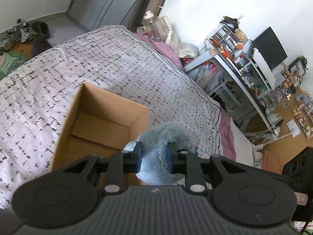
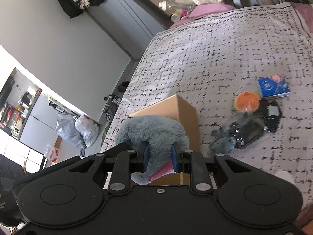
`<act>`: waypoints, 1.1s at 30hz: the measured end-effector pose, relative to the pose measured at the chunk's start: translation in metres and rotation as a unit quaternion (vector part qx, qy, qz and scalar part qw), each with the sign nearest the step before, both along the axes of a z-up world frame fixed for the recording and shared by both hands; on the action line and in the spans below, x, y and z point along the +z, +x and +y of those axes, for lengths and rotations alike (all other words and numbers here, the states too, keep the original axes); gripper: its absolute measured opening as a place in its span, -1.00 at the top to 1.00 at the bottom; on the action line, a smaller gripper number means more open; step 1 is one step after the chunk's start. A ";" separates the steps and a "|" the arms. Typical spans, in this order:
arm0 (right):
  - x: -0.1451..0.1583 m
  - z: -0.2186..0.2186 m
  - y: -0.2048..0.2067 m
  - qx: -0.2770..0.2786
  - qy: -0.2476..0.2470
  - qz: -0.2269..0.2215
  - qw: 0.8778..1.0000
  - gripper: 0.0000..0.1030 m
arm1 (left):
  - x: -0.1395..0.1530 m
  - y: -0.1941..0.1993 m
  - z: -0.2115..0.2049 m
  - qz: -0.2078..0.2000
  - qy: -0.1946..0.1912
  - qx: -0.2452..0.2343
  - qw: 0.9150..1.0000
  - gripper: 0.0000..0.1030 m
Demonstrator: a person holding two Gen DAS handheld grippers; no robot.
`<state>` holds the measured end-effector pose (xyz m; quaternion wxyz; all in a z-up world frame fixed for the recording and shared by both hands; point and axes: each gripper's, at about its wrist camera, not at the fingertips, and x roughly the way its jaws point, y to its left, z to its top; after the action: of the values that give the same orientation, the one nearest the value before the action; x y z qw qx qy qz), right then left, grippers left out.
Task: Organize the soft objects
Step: 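Carry the blue-grey plush with the right gripper over the cardboard box, then lower the plush into the box and open the right gripper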
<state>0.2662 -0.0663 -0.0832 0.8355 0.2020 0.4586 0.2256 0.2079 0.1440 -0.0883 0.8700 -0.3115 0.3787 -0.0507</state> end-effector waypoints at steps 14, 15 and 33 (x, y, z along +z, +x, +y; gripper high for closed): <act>-0.041 0.054 0.010 0.021 -0.024 0.051 0.998 0.54 | -0.048 0.005 0.057 0.056 -0.026 0.024 0.998 0.53; -0.042 0.056 0.011 0.021 -0.025 0.054 0.998 0.54 | -0.049 0.007 0.059 0.059 -0.027 0.024 0.998 0.53; -0.047 0.046 0.014 -0.007 -0.027 0.073 0.997 -0.13 | -0.044 0.016 0.055 0.091 0.037 0.021 0.995 -0.13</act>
<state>0.2799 -0.0203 -0.1302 0.8064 0.1987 0.5231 0.1913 0.2243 0.1986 -0.1325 0.8438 -0.2903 0.4513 0.0105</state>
